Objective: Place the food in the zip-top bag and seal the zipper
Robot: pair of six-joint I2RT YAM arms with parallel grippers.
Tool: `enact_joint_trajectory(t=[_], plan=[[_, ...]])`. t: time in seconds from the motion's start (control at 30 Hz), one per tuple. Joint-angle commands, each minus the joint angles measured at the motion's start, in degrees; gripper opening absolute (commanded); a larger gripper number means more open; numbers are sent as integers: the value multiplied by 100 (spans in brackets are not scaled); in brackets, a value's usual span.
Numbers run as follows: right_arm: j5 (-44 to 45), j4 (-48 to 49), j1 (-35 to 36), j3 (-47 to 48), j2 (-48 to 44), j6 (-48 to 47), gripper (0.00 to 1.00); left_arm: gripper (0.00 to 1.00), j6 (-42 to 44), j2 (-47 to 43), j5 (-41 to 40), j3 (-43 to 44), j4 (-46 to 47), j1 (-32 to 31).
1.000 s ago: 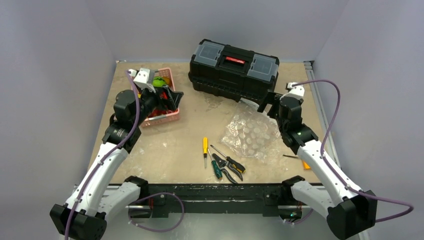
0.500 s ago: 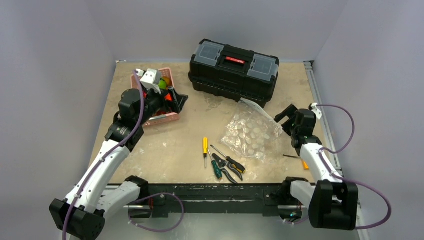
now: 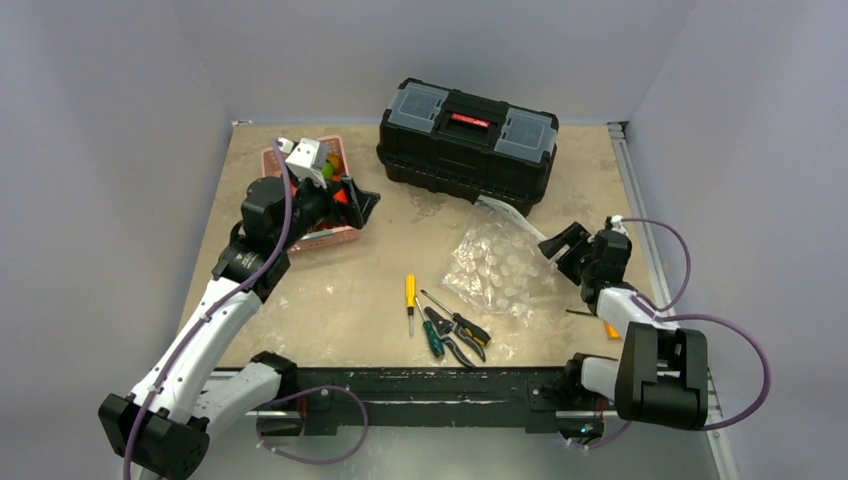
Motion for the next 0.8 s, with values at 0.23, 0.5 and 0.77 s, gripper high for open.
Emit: enact_joint_trajectory(t=[0.23, 0.5, 0.77], plan=[[-1302, 1208, -11, 87, 394, -576, 3, 93, 45, 17, 83, 294, 72, -105], [-2103, 1548, 481, 171, -417, -778, 0, 92, -137, 178, 532, 445, -55, -141], [-1308, 947, 2324, 1210, -1603, -1656, 0, 88, -480, 356, 1459, 1200, -850, -142]])
